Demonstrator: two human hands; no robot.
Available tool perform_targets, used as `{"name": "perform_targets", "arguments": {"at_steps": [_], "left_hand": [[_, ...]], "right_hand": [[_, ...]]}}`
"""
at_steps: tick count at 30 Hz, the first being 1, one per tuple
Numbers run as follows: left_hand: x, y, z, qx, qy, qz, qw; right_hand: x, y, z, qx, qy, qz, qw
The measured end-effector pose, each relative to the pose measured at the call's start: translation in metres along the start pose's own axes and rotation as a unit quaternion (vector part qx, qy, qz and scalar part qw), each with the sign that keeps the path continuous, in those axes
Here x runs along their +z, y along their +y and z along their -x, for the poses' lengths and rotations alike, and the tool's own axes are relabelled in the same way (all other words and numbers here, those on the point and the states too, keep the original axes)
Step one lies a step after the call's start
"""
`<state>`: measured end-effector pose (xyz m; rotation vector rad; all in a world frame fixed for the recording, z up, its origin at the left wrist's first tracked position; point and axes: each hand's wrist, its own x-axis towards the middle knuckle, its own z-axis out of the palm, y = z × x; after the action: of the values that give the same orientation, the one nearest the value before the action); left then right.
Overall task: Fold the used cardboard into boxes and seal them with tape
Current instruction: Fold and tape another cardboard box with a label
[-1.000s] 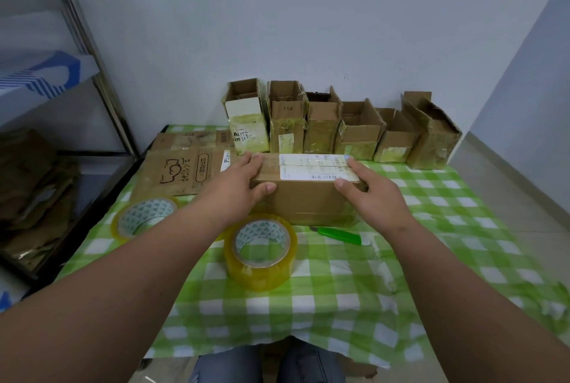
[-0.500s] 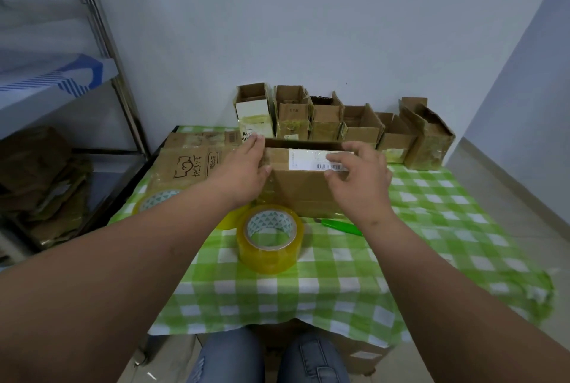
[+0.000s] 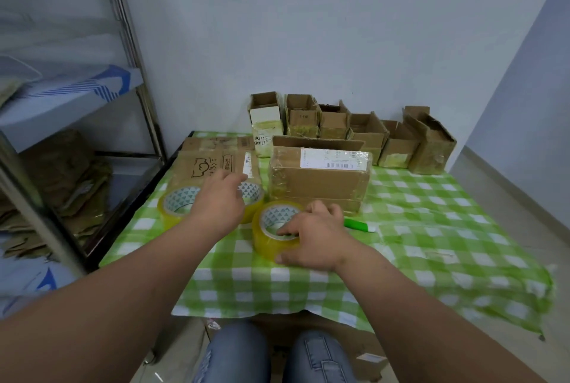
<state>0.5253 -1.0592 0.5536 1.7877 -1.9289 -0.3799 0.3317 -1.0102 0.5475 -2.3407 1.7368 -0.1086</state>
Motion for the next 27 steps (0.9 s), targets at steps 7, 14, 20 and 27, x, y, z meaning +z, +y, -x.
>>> {"name": "perform_targets", "arguments": {"at_steps": [7,14,20,27], "left_hand": [[-0.005,-0.003,0.017,-0.038,0.000,0.100,0.994],[-0.008,0.003,0.028,-0.107,-0.104,0.350,0.925],[-0.011,0.022,0.031,-0.087,-0.143,0.423,0.891],[-0.008,0.021,0.026,-0.111,-0.133,0.456,0.873]], "right_hand": [[0.001,0.000,0.006,0.019,0.014,-0.061,0.998],[-0.025,0.006,0.026,0.016,0.029,-0.429,0.903],[-0.032,0.011,0.032,0.000,0.043,-0.494,0.868],[-0.024,0.021,0.033,-0.023,0.047,-0.564,0.824]]}}
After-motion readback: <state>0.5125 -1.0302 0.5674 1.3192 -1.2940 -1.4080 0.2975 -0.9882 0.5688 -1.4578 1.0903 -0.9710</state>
